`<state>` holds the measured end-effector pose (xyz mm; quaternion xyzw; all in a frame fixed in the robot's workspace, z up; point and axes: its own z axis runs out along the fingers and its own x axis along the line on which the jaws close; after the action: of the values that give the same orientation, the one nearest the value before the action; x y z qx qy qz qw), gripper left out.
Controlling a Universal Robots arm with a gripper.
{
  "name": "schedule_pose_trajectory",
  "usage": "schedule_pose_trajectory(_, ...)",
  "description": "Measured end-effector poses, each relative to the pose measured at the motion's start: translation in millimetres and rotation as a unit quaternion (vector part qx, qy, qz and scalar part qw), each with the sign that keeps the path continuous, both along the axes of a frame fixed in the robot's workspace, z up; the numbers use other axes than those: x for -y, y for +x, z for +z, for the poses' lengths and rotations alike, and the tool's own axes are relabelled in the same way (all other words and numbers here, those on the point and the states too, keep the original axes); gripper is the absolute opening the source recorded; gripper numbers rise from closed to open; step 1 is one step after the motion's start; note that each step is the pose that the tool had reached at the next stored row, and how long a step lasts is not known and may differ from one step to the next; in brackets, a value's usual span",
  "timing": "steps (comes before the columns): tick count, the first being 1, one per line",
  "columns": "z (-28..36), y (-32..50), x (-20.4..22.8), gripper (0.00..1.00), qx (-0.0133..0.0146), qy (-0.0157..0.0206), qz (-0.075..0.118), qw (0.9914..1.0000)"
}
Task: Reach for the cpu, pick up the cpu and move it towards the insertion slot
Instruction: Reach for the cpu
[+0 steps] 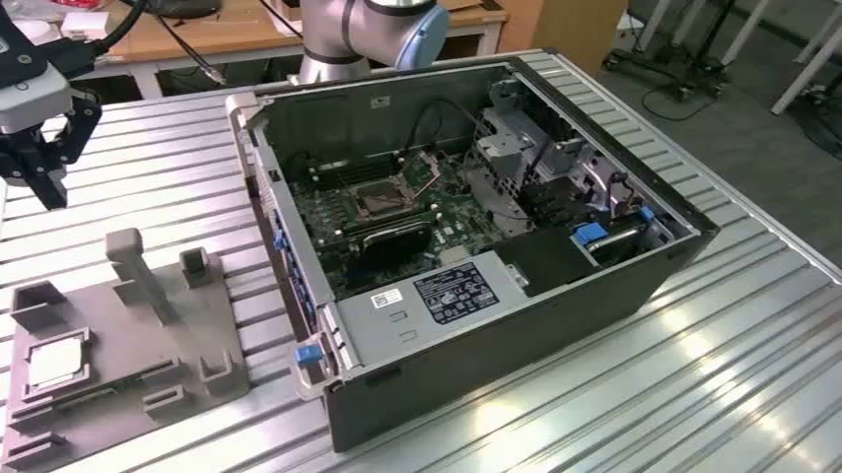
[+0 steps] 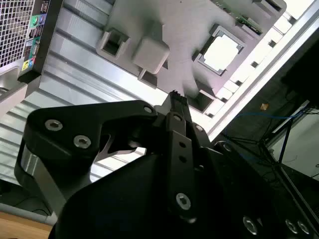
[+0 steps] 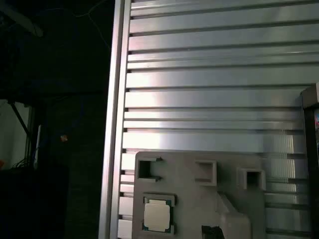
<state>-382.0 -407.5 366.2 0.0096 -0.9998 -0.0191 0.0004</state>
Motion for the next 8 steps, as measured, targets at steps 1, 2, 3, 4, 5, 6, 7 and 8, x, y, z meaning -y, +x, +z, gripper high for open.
schedule_pose_trajectory(1,0.0,0.0,0.0,0.10,0.0000,0.0000,0.000,1.00000)
schedule_pose_trajectory(2,0.0,0.0,0.0,0.10,0.0000,0.0000,0.000,1.00000)
schedule_pose_trajectory(3,0.0,0.0,0.0,0.10,0.0000,0.0000,0.000,1.00000)
schedule_pose_trajectory(4,0.0,0.0,0.0,0.10,0.0000,0.0000,0.000,1.00000)
schedule_pose_trajectory(5,0.0,0.0,0.0,0.10,0.0000,0.0000,0.000,1.00000)
schedule_pose_trajectory(6,0.0,0.0,0.0,0.10,0.0000,0.0000,0.000,1.00000)
schedule_pose_trajectory(7,0.0,0.0,0.0,0.10,0.0000,0.0000,0.000,1.00000)
schedule_pose_trajectory(8,0.0,0.0,0.0,0.10,0.0000,0.0000,0.000,1.00000)
